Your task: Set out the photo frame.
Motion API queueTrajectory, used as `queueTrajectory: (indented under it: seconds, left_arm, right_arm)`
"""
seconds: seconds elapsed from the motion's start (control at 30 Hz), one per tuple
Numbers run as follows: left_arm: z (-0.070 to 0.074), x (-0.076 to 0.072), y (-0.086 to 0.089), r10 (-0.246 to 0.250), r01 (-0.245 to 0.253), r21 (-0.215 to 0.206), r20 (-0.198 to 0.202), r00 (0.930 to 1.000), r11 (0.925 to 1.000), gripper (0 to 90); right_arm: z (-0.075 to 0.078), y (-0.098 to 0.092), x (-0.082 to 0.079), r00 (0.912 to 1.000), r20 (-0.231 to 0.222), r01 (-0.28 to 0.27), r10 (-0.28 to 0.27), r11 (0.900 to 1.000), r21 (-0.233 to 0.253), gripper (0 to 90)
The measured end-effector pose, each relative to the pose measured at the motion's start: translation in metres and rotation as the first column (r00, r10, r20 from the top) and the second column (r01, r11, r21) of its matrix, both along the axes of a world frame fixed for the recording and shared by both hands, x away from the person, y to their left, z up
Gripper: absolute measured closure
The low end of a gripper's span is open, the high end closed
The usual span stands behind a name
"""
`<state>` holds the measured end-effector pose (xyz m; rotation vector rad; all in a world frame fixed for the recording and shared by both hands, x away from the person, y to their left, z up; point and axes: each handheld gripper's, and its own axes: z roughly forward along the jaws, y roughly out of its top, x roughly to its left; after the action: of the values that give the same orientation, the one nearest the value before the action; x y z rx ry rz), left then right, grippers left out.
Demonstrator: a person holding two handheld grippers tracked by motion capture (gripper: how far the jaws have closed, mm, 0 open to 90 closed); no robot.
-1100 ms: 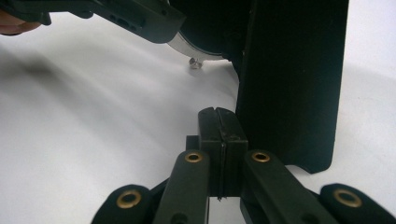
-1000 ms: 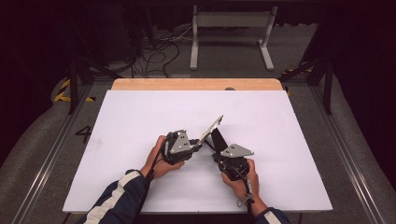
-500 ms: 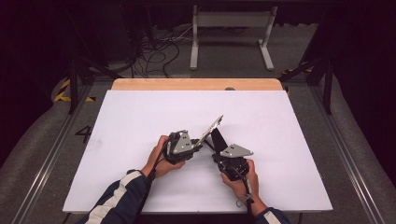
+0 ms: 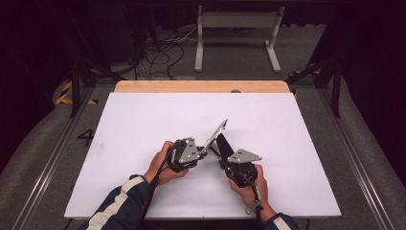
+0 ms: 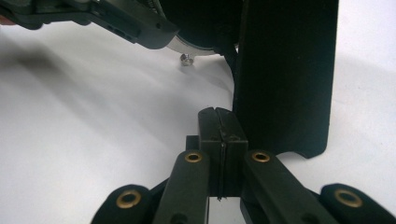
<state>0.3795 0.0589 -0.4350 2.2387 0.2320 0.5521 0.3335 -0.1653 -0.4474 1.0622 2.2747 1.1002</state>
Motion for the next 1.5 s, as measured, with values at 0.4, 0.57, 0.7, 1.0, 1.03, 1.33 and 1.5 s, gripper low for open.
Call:
queueTrajectory:
  seconds: [0.4,0.57,0.7,1.0,1.03,1.33,1.5]
  left_arm:
    - [0.0,-0.007,-0.001,0.001,-0.002,-0.016,-0.019,0.9998,0.9999,74.1]
    - [-0.001,-0.007,-0.001,0.002,-0.003,-0.019,-0.018,0.9998,0.9998,73.8]
    - [-0.001,-0.009,-0.003,0.006,-0.006,-0.027,-0.024,0.9997,0.9996,73.1]
    - [-0.003,-0.008,-0.008,-0.01,0.007,-0.054,-0.042,0.9991,0.9985,70.5]
    - [-0.003,-0.008,-0.008,-0.012,0.01,-0.055,-0.042,0.999,0.9984,70.4]
    - [-0.005,-0.007,-0.012,-0.02,0.018,-0.052,-0.03,0.9993,0.9985,70.2]
    - [-0.006,-0.006,-0.013,-0.019,0.018,-0.05,-0.036,0.9992,0.9986,70.3]
  right_arm:
    - [-0.001,-0.005,-0.002,0.9998,-0.016,-0.01,0.01,1.0,-0.009,90.0]
    - [-0.001,-0.005,-0.001,0.9999,-0.011,-0.012,0.011,1.0,-0.021,90.0]
    - [-0.001,-0.007,0.001,0.9999,-0.012,-0.004,0.004,1.0,-0.031,90.0]
    - [-0.003,-0.017,0.01,0.9993,-0.019,0.032,-0.033,0.999,-0.031,90.0]
    - [-0.003,-0.017,0.01,0.9992,-0.018,0.035,-0.035,0.999,-0.036,90.0]
    - [-0.005,-0.023,0.015,0.9987,-0.016,0.047,-0.048,0.998,-0.034,90.0]
    - [-0.005,-0.026,0.017,0.9986,-0.005,0.052,-0.052,0.998,-0.035,90.0]
